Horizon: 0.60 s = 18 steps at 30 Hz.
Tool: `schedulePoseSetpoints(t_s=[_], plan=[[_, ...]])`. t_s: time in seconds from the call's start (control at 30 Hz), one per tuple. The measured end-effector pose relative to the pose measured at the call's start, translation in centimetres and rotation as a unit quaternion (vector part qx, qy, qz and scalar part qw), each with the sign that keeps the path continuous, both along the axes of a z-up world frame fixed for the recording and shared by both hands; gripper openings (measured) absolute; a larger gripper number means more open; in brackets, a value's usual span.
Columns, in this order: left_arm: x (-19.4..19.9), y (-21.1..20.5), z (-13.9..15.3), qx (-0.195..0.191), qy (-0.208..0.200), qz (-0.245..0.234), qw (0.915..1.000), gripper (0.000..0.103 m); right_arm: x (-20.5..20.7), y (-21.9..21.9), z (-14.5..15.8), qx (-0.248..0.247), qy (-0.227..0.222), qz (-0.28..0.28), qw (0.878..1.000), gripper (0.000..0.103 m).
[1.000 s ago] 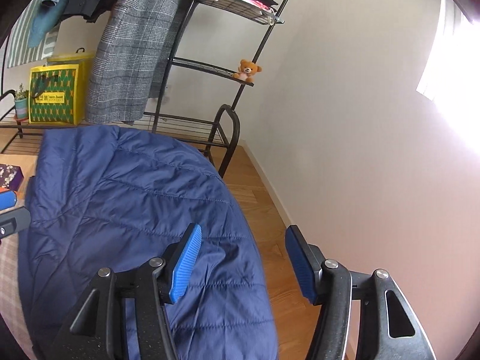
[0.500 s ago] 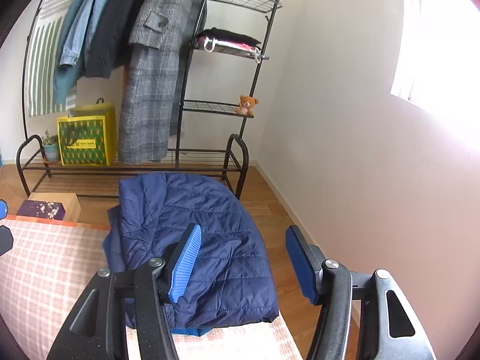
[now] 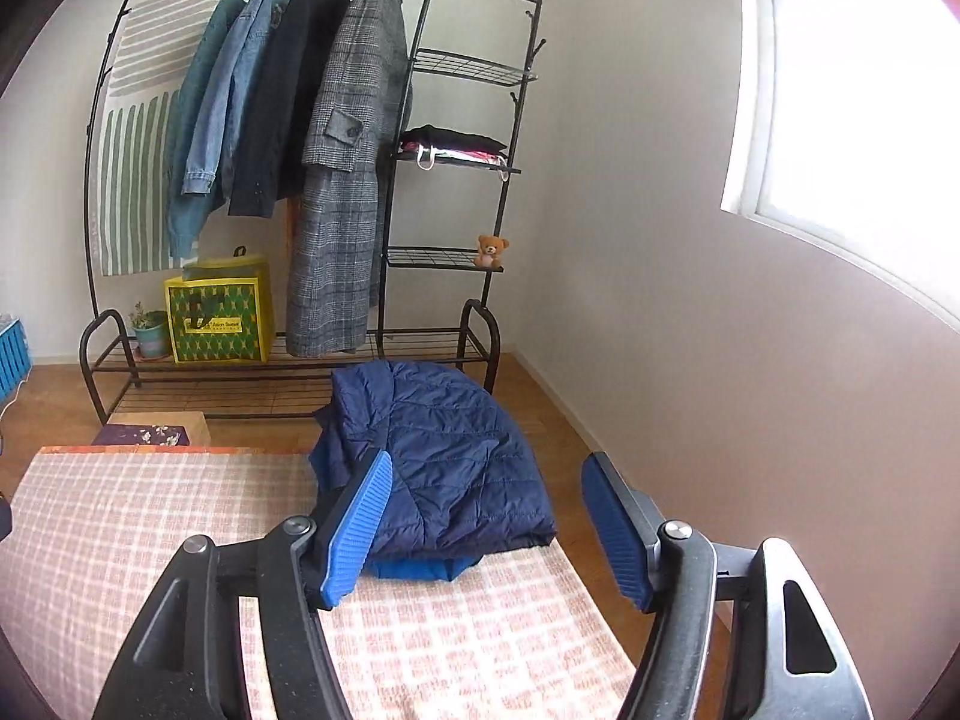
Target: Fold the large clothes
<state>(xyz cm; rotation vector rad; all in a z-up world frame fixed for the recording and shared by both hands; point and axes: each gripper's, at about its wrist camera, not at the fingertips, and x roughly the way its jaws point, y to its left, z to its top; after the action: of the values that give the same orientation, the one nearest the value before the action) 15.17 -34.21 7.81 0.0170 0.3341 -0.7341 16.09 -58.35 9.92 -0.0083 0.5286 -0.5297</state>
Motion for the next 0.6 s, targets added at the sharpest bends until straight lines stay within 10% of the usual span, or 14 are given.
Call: schedulePoseSetpoints(t_s=[0.6], plan=[[-5.7,4.9,-6.3,0.018,-0.017,0.019,0.9995,0.087,-6.0,6.5,-9.6,0.03,-0.039,-0.018,0.999,0.085]])
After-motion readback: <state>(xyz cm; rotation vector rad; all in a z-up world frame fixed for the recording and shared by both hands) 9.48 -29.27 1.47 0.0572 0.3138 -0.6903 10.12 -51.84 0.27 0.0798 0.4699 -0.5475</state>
